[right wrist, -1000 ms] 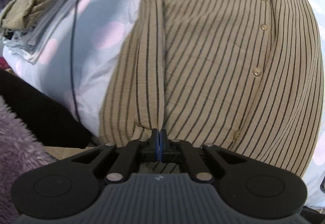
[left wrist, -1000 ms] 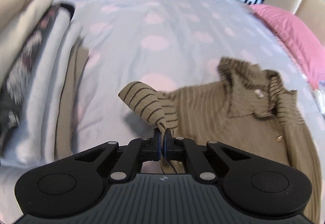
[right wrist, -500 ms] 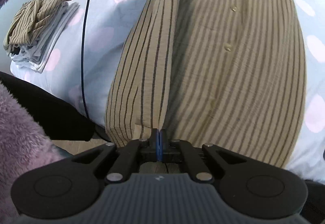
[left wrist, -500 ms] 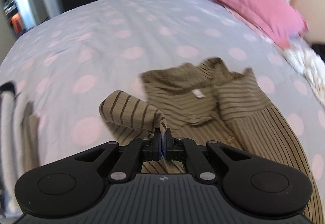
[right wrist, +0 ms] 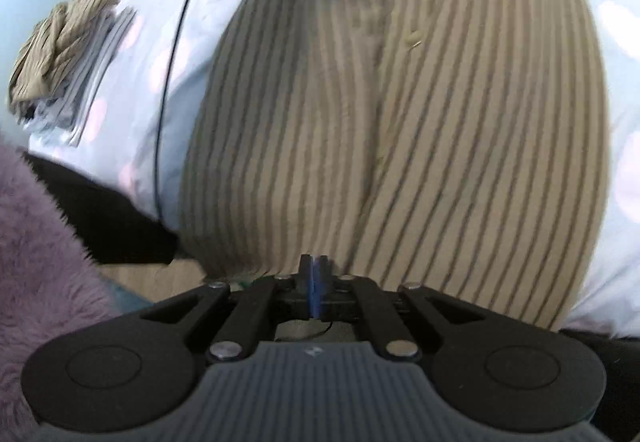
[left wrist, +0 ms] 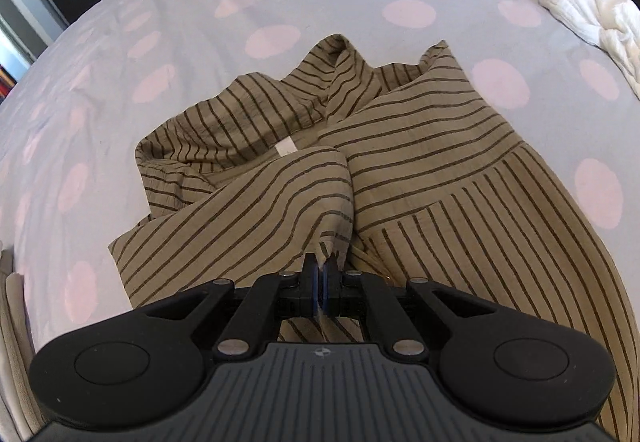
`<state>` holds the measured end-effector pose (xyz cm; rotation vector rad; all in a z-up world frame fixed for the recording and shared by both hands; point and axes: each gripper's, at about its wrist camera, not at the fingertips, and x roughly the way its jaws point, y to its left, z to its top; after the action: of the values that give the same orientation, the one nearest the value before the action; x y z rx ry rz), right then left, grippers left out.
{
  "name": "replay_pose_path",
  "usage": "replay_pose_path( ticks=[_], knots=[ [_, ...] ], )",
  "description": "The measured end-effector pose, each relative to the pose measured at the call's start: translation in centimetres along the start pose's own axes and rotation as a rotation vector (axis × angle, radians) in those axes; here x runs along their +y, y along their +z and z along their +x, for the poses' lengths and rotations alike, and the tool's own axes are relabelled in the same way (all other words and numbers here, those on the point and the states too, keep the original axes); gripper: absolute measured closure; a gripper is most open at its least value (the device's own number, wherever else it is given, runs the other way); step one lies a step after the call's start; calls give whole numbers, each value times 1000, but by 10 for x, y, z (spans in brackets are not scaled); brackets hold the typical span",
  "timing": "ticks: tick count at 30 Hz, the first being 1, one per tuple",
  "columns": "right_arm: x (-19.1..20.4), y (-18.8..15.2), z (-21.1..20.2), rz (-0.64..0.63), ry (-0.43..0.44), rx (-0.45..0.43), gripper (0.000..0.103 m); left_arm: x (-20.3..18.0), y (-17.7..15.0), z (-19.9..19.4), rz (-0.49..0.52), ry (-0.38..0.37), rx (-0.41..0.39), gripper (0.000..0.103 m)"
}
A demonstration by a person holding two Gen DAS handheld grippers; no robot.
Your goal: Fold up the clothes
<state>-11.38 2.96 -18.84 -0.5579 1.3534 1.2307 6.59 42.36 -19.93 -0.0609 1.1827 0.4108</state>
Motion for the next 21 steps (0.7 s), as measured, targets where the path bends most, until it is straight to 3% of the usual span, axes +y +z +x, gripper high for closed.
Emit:
replay_pose_path(
  ticks=[2, 6, 11, 14, 15, 16, 21],
  knots=[
    [-6, 2, -2, 6, -28, -32, 96, 2, -1, -2, -6, 1, 0, 103],
    [-11, 5, 3, 24, -28, -60, 71, 5, -2, -6, -15, -3, -5, 103],
    [-5, 13, 15, -10, -43, -94, 72, 11, -2, -10, -35, -16, -16, 103],
    [-7, 14, 25, -8, -52, -90, 77, 14, -4, -12, -46, -21, -24, 103],
    [-8, 14, 25, -2, -49, -85, 95, 15, -5, -13, -50, -23, -27, 103],
    [-9, 14, 25, 7, -36, -76, 101, 16, -5, -14, -54, -26, -30, 103],
    [-1, 14, 12, 31, 102, -84, 102, 24, -9, -21, -77, 23, -22, 103]
  ],
)
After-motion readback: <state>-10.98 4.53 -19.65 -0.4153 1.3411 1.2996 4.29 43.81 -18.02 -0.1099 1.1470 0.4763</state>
